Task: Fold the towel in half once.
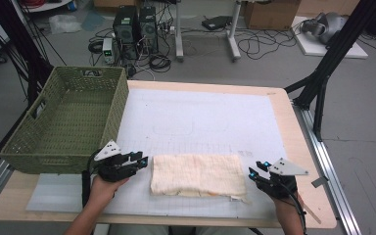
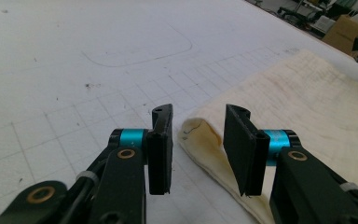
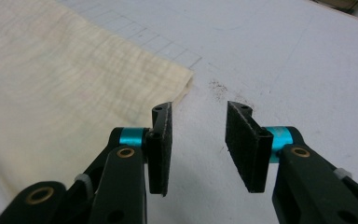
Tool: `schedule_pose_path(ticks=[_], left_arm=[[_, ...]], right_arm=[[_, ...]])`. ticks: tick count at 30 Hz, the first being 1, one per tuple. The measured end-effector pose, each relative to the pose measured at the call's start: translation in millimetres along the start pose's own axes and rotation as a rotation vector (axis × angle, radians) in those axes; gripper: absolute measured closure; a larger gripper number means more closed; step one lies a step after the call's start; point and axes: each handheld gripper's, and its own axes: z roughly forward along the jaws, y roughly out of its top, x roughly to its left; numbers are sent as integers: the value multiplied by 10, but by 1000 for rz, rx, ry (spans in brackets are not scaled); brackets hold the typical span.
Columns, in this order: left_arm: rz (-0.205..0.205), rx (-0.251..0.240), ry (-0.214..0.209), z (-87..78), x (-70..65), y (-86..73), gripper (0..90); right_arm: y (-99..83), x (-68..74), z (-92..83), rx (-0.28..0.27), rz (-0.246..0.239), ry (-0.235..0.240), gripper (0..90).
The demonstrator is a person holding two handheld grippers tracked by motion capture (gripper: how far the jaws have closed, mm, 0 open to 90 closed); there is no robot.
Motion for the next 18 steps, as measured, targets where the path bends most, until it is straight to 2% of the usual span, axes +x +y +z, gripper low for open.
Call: schedule_pose_path(ticks=[8, 12, 15, 18], left_arm=[[-2, 66, 18, 124, -43, -15, 522], [3, 123, -10, 192, -122, -10, 605], [8, 171, -30, 242, -170, -21, 625], [6, 184, -44, 264, -199, -24, 625]], right_arm=[[15, 39, 58, 8, -2, 0, 535], [36, 76, 104, 16, -5, 7, 515], [44, 92, 123, 20, -15, 9, 516], [43, 90, 123, 21, -14, 8, 517]])
